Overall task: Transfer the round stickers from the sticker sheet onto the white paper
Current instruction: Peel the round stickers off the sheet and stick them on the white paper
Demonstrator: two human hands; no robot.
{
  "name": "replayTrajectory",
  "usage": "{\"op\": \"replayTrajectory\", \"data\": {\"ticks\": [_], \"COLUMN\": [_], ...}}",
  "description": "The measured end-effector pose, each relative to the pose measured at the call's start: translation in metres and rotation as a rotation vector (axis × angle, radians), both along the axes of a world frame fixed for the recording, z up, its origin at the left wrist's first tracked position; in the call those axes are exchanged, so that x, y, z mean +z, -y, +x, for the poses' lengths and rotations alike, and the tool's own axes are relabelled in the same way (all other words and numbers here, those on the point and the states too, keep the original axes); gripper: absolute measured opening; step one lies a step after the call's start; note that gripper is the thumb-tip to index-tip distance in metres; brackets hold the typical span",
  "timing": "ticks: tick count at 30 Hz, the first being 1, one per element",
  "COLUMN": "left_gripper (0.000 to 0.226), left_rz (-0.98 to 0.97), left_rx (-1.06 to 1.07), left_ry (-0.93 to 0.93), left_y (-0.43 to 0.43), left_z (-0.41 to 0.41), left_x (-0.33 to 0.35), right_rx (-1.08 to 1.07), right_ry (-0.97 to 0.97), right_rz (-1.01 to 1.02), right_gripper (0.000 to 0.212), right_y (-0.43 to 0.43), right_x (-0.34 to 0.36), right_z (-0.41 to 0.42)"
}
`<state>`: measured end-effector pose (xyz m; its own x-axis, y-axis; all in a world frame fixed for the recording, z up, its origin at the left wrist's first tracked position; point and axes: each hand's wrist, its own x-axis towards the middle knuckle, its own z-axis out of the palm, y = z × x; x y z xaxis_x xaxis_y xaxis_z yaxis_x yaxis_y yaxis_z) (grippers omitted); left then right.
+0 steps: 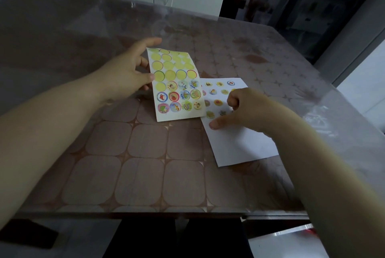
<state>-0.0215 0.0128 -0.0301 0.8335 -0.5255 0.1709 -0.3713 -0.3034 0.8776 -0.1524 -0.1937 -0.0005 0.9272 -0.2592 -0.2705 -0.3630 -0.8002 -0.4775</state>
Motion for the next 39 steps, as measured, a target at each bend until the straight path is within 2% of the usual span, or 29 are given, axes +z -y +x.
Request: {"op": "replayTrajectory", "data": {"ticks": [3, 6, 8, 10, 14, 21, 26, 29, 39], "left_gripper": [0.067, 0.066, 0.065, 0.065, 0.061, 0.057, 0.081, 0.088, 0.080], "left_rz": [0.005, 0.002, -0.020, -0.051, -0.115, -0.233, -0.205, -0.222, -0.130], "left_rx": [-0.017, -0.032, -0.042, -0.048, -0.074, -0.132, -0.219, -0.218, -0.174], "left_ry": [0.005, -0.004, -0.030, -0.067, -0.133, -0.199, -0.206, -0.205, -0.165], "left_y": [0.001, 0.001, 0.002, 0.002, 0.004, 0.013, 0.017, 0.017, 0.017], "left_z": [-0.003, -0.006, -0.006, -0.007, -0.010, -0.016, -0.022, -0.022, -0.026], "left_x": [0.000, 0.001, 0.001, 0.001, 0.000, -0.001, -0.004, -0.004, -0.004], "right_rx": [0.080, 0.201, 0.211, 0.173, 0.170, 0.172, 0.206, 0.222, 0.248], "right_ry": [-0.039, -0.044, 0.065, 0.264, 0.575, 0.758, 0.820, 0.843, 0.892], "right_rz": [-0.118, -0.188, -0.059, 0.039, -0.004, -0.035, -0.067, -0.074, -0.166], "right_gripper": [0.059, 0.048, 0.036, 0.026, 0.016, 0.021, 0.021, 0.024, 0.029], "right_y": [-0.001, -0.003, -0.005, -0.011, -0.024, -0.036, -0.034, -0.034, -0.032], "right_x": [0.006, 0.013, 0.014, 0.010, -0.013, -0.036, -0.038, -0.039, -0.045], "right_z": [0.005, 0.007, 0.009, 0.015, 0.034, 0.049, 0.051, 0.051, 0.054]}}
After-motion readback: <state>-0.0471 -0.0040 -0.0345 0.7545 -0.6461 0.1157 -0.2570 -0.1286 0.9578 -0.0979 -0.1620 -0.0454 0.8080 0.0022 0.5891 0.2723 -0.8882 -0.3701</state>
